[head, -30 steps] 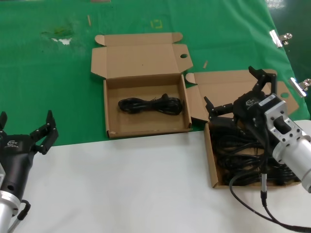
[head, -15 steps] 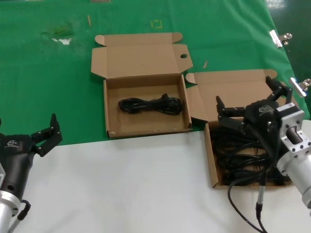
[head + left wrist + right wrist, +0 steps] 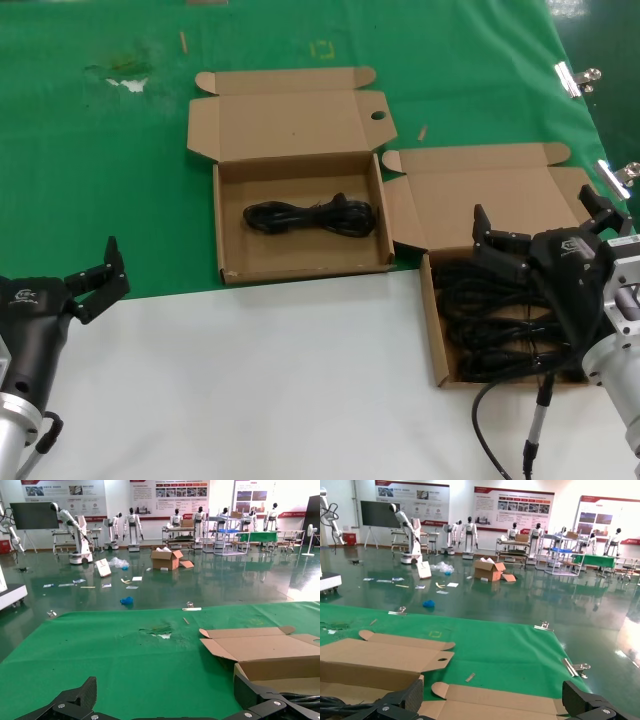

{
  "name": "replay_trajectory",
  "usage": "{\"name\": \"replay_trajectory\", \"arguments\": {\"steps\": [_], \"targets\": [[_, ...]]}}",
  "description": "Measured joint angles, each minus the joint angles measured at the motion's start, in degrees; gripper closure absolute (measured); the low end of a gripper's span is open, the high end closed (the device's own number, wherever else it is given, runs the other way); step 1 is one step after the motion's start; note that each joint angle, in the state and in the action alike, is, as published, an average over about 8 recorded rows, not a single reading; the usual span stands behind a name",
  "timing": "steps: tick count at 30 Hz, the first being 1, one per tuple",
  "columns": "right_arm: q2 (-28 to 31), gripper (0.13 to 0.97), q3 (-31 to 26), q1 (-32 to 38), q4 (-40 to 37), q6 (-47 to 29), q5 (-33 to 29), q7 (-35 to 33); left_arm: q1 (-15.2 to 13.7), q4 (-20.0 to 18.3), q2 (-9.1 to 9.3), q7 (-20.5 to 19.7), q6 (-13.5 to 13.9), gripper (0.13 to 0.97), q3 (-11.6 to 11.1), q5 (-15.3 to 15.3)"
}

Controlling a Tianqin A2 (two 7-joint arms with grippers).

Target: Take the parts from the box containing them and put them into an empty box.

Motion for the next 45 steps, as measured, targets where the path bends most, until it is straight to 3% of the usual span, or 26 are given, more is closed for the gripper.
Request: {"name": "replay_trajectory", "arguments": {"steps": [45], "targets": [[-0.1, 0.129, 0.1, -0.2, 0.1, 0.2, 0.2, 0.0, 0.0, 0.0, 0.0, 0.0, 0.0, 0.132, 0.0, 0.0]]}}
